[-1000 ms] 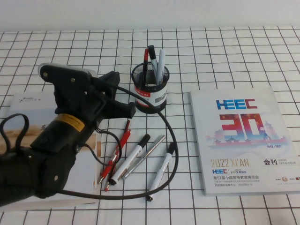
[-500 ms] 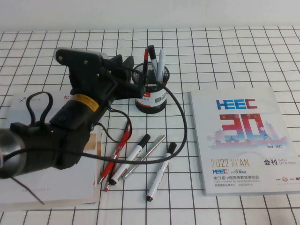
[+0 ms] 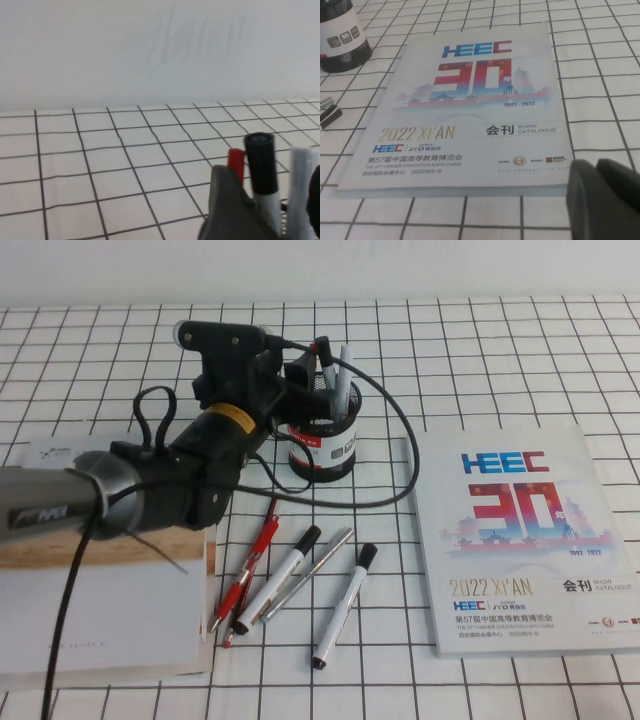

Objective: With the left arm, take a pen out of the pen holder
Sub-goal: 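Take a marker out of the pen holder and lay it on the table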

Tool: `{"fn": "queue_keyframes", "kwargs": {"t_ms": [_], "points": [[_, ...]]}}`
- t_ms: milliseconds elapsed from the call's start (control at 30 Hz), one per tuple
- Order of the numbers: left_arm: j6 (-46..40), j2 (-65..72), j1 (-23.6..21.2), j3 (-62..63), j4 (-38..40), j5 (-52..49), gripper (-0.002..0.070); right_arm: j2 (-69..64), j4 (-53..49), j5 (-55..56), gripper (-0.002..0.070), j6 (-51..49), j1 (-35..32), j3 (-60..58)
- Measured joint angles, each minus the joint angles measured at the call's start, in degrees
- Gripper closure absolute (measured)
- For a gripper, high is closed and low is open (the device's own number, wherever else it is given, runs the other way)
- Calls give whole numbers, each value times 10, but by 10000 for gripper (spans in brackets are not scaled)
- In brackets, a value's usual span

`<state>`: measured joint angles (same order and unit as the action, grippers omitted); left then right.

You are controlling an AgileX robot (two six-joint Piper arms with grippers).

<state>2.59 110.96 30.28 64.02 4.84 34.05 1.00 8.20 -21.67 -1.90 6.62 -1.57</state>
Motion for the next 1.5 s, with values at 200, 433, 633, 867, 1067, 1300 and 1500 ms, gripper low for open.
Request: {"fn": "queue_keyframes", "kwargs": {"t_ms": [200,433,633,867,1067,1300,1500], "points": [[2,42,-13,49,5,-32,380,0,0,0,691,0,0,0],[2,62,-13,82,5,-47,380,0,0,0,691,0,0,0],[1,79,-13,112,-4,-68,381,0,0,0,691,0,0,0],[-15,90,-13,128,-4,-91,407,0,0,0,691,0,0,0],[-17,92,-13,129,-4,-91,416,0,0,0,691,0,0,0],[-17,96,-13,131,-5,-68,417,0,0,0,692,0,0,0],[-17,102,-13,131,-5,-58,417,0,0,0,691,0,0,0]]}}
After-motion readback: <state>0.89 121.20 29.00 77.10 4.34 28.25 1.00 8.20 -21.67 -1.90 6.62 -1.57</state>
